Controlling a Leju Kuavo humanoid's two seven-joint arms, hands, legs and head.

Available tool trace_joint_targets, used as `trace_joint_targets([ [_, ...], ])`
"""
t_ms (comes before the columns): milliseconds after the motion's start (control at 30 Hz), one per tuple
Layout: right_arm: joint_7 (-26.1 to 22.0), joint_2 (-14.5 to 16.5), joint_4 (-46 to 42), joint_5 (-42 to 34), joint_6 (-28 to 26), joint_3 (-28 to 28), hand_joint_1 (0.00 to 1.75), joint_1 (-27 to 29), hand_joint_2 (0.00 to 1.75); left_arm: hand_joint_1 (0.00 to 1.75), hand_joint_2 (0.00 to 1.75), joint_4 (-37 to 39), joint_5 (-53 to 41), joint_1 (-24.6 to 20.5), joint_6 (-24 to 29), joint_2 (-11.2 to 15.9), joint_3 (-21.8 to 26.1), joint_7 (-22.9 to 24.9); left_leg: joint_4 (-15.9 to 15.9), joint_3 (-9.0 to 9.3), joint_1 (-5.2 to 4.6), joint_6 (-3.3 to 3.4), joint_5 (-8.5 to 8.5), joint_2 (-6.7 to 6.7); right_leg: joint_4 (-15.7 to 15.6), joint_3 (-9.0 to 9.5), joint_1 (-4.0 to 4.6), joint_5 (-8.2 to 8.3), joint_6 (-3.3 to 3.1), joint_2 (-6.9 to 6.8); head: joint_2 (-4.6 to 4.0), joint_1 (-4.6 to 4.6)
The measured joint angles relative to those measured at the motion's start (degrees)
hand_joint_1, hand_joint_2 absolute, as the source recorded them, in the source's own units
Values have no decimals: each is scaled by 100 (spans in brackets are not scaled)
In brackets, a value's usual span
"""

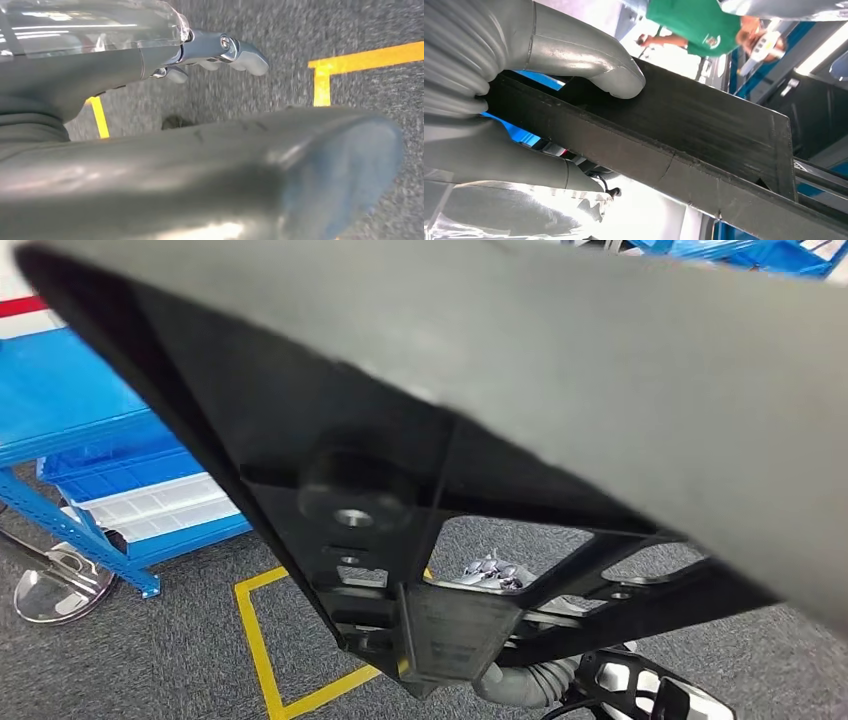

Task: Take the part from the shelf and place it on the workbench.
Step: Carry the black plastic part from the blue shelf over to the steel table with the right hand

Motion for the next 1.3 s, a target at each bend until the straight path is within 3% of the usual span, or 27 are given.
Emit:
trace_joint_targets([
  [67, -32, 1, 18, -24, -2, 7, 169, 26, 175, 0, 0, 0, 7, 3, 70, 22, 8, 0, 5, -24, -15, 12, 6, 141, 594, -239, -16, -212, 21, -42, 0, 1],
  [100, -82, 3, 38, -30, 12, 10, 169, 52, 175, 0, 0, 0, 15, 0, 129, 27, 19, -3, 8, -29, -18, 12, 7, 210, 616, -218, -21, -168, 24, -57, 0, 1],
  [167, -212, 20, 95, -15, 67, 16, 169, 110, 175, 0, 0, 0, 30, -4, 269, 26, 43, -34, 13, -19, -20, -4, 0, 331, 24, 153, -22, 144, 8, -163, 0, 1],
  [233, -298, 69, 168, 34, 144, 31, 169, 130, 175, 0, 0, 0, 27, 6, 357, 20, 64, -119, 29, -13, -48, -53, -20, 435, -691, 547, 24, 346, -44, -391, 0, -2],
  [300, -328, 128, 249, 91, 223, 50, 169, 144, 175, 0, 0, 0, 7, 13, 384, 22, 86, -218, 34, -11, -80, -120, -31, 544, -936, 634, 80, 353, -117, -472, 0, -5],
  [367, -340, 164, 315, 124, 277, 61, 169, 166, 175, 0, 0, -1, -17, 2, 393, 27, 96, -286, 37, -2, -75, -183, -48, 630, -967, 603, 80, 386, -199, -350, -1, -4],
  [433, -350, 195, 367, 130, 306, 65, 169, 157, 175, 0, 0, -2, -36, -4, 385, 34, 101, -319, 254, -83, -53, -225, -228, 455, -1009, 597, 61, 430, -284, -235, -1, -5],
  [500, -360, 243, 436, 126, 352, 65, 169, 136, 175, 0, 0, -2, -51, 14, 375, 51, 118, -334, 918, -371, -43, -242, -614, 147, -1023, 581, 64, 460, -349, -112, -1, -8],
  [533, -361, 265, 480, 120, 377, 67, 169, 130, 175, 0, 0, -2, -53, 26, 374, 62, 133, -346, 1307, -550, -45, -246, -783, 59, -1021, 570, 74, 469, -369, -42, 0, -9],
  [567, -358, 279, 526, 111, 395, 68, 169, 125, 175, 0, 0, -2, -50, 37, 374, 73, 153, -365, 1585, -680, -47, -248, -860, 12, -1018, 564, 85, 474, -379, 33, 0, -9],
  [600, -349, 289, 574, 100, 403, 70, 169, 116, 175, 0, 0, -2, -44, 43, 373, 80, 173, -393, 1652, -716, -48, -244, -815, -11, -1010, 560, 96, 477, -384, 108, 0, -9],
  [667, -303, 307, 652, 88, 395, 71, 169, 86, 175, 0, 0, -2, -38, 45, 360, 93, 209, -455, 1155, -493, -49, -209, -446, -86, -988, 565, 109, 479, -384, 257, 0, -8],
  [733, -223, 328, 713, 129, 372, 73, 169, 58, 175, 0, 0, -2, -53, 44, 324, 120, 235, -525, 407, -159, -45, -157, -134, -327, -956, 551, 120, 482, -366, 391, 0, -5],
  [800, -167, 338, 768, 215, 335, 84, 169, 49, 175, 0, 0, -2, -72, 41, 285, 149, 261, -590, 85, -23, -54, -123, -73, -459, -943, 502, 105, 508, -310, 507, 0, -5],
  [867, -157, 337, 820, 277, 282, 96, 169, 52, 175, 0, 0, -3, -90, 25, 243, 169, 280, -643, 29, -8, -53, -83, -40, -350, -951, 458, 82, 542, -237, 594, 0, -7],
  [933, -164, 335, 861, 292, 228, 103, 169, 42, 175, 0, 0, -4, -120, 9, 203, 185, 288, -692, -46, 14, -30, -20, 16, -210, -789, 368, 99, 424, -177, 418, 0, 11],
  [1000, -170, 333, 890, 280, 179, 107, 169, 28, 175, 0, 0, -4, -144, 16, 186, 198, 297, -719, -85, 25, -32, 20, 41, -61, -205, 90, 92, 85, -127, 108, 0, 33],
  [1067, -169, 333, 919, 258, 127, 110, 169, 34, 175, 0, 0, -4, -156, 36, 207, 217, 315, -715, -84, 21, -43, 25, 34, 96, 488, -245, 37, -188, -82, -19, 0, 40],
  [1100, -168, 333, 929, 238, 96, 110, 169, 45, 175, 0, 0, -4, -165, 40, 239, 226, 326, -702, -82, 22, -45, 18, 27, 172, 618, -308, 8, -186, -62, -47, 0, 40],
  [1133, -168, 333, 934, 213, 60, 110, 169, 59, 175, 0, 0, -4, -178, 39, 284, 234, 334, -682, -81, 29, -45, 5, 17, 243, 522, -253, -21, -78, -43, -75, 0, 40],
  [1233, -212, 333, 926, 128, -38, 102, 169, 102, 175, 0, 0, -5, -215, 35, 402, 281, 350, -618, -60, 79, -54, -74, -42, 416, -588, 344, -38, 385, -40, -339, -1, 39],
  [1300, -286, 332, 916, 91, -58, 84, 169, 127, 175, 0, 0, -9, -223, 34, 420, 329, 366, -608, -45, 101, -75, -145, -78, 508, -938, 511, 9, 434, -107, -425, 0, 35],
])
